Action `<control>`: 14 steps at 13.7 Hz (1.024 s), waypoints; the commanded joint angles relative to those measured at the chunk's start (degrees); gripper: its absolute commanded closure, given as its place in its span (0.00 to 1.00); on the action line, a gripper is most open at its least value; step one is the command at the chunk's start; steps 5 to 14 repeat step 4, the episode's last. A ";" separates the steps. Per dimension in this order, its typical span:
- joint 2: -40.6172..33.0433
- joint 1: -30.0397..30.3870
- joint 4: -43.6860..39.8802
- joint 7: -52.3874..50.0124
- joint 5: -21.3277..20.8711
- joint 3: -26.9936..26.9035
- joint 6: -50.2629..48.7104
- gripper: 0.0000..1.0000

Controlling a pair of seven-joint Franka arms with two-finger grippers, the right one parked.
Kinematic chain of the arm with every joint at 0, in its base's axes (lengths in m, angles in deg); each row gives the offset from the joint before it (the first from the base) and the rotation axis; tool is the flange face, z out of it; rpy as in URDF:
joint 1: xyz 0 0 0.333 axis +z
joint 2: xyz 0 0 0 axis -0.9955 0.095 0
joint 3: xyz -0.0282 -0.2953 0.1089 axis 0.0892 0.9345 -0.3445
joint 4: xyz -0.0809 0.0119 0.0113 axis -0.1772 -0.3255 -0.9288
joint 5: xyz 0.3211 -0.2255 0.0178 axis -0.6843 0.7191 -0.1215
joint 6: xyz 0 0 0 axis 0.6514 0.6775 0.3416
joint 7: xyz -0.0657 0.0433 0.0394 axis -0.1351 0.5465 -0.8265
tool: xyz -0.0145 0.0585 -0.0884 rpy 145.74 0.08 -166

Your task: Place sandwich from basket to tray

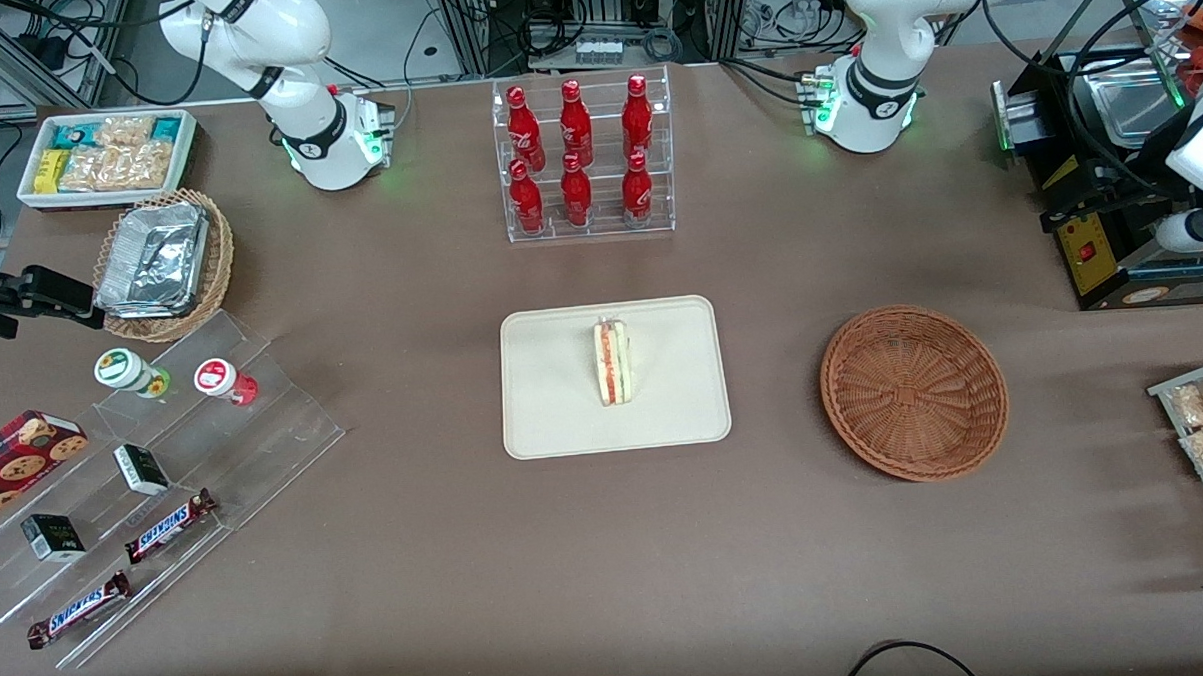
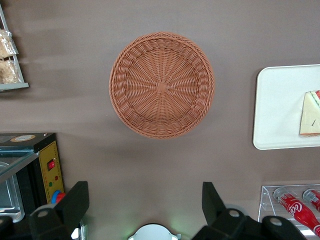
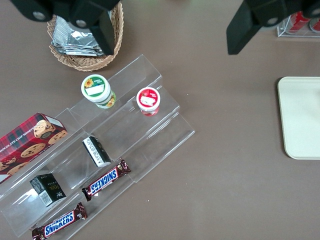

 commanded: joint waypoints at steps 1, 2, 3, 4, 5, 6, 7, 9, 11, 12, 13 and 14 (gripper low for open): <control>-0.18 -0.07 -0.41 0.50 -0.30 0.48 -0.06 0.00; 0.52 -0.07 -1.28 0.59 -0.22 0.48 -0.14 0.00; 0.70 -0.16 -1.73 0.50 0.13 0.48 -0.14 0.00; 0.79 -0.16 -1.82 0.59 0.13 0.48 -0.14 0.00; 0.79 -0.16 -1.82 0.59 0.13 0.48 -0.14 0.00; 0.79 -0.16 -1.82 0.59 0.13 0.48 -0.14 0.00; 0.79 -0.16 -1.82 0.59 0.13 0.48 -0.14 0.00; 0.79 -0.16 -1.82 0.59 0.13 0.48 -0.14 0.00; 0.79 -0.16 -1.82 0.59 0.13 0.48 -0.14 0.00; 0.79 -0.16 -1.82 0.59 0.13 0.48 -0.14 0.00; 0.79 -0.16 -1.82 0.59 0.13 0.48 -0.14 0.00; 0.79 -0.16 -1.82 0.59 0.13 0.48 -0.14 0.00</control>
